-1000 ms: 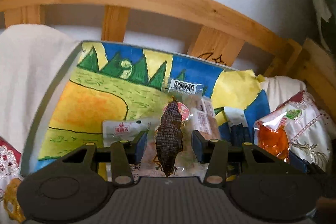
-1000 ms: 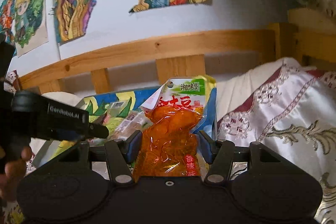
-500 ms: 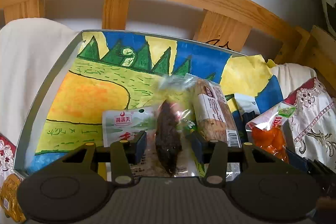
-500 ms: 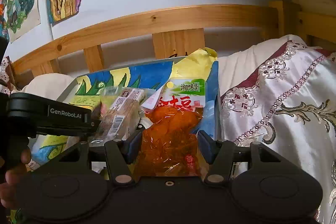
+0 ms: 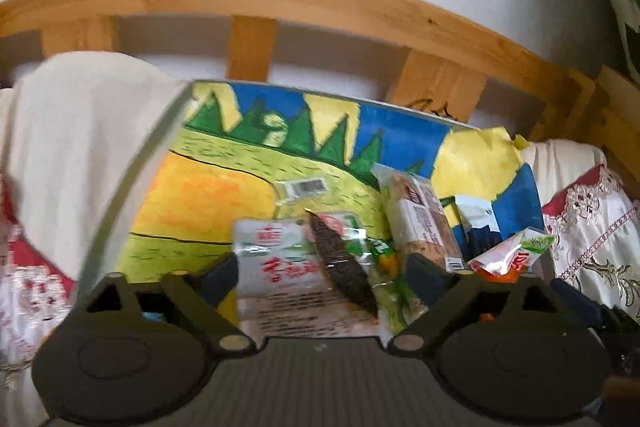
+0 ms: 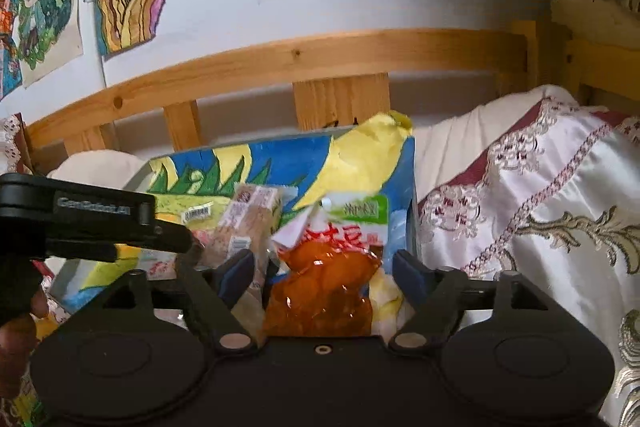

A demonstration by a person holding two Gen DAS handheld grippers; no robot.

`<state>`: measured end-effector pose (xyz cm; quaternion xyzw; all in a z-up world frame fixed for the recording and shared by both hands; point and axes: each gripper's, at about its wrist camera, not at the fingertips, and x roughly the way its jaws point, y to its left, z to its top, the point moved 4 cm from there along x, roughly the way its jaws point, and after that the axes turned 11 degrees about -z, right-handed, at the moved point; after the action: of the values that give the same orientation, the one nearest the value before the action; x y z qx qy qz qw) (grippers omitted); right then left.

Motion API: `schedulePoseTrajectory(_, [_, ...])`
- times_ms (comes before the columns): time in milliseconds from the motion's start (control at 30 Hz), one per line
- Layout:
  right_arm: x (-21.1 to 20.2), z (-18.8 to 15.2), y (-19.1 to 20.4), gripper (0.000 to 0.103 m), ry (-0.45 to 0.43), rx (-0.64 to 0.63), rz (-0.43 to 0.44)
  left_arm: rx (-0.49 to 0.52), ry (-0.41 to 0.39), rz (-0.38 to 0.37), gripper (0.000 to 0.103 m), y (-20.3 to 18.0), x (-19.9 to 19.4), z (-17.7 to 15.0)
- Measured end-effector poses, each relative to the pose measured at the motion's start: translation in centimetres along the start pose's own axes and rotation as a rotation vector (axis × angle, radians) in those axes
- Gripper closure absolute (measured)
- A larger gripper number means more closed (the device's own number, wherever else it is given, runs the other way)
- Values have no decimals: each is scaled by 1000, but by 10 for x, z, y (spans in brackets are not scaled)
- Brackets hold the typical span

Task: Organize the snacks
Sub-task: 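Open the left tool over the tray while the right tool releases the orange packet, then move both tools back over the remaining snacks beside the tray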

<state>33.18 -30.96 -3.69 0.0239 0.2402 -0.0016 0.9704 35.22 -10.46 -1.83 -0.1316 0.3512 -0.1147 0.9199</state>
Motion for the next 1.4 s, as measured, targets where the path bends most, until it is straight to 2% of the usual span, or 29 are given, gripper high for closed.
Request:
schedulePoseTrajectory(100, [-15,6,5,10,-58,-15,-5,-7,-34,25,2,8,-22,1])
schedulePoseTrajectory(267, [-47,14,20,1,-160,-57,9,-20,-93,60,1,22,-62,1])
schedulePoseTrajectory(567, [-104,17,45,1,-275,-75,56,14,-233,136,1,40,-136,-27])
schedulePoseTrajectory(867, [-157,2,63,1,-282,-84,102,-16,-343,181,1,46,-197,-66])
schedulePoseTrajectory(1133, [-192,-20,79,1,-282,-128,109,-5,-337,172,1,57,-234,-102])
schedulePoseTrajectory(1400, [-213,-46,90,1,-236,-166,108,11,-289,141,1,66,-246,-129])
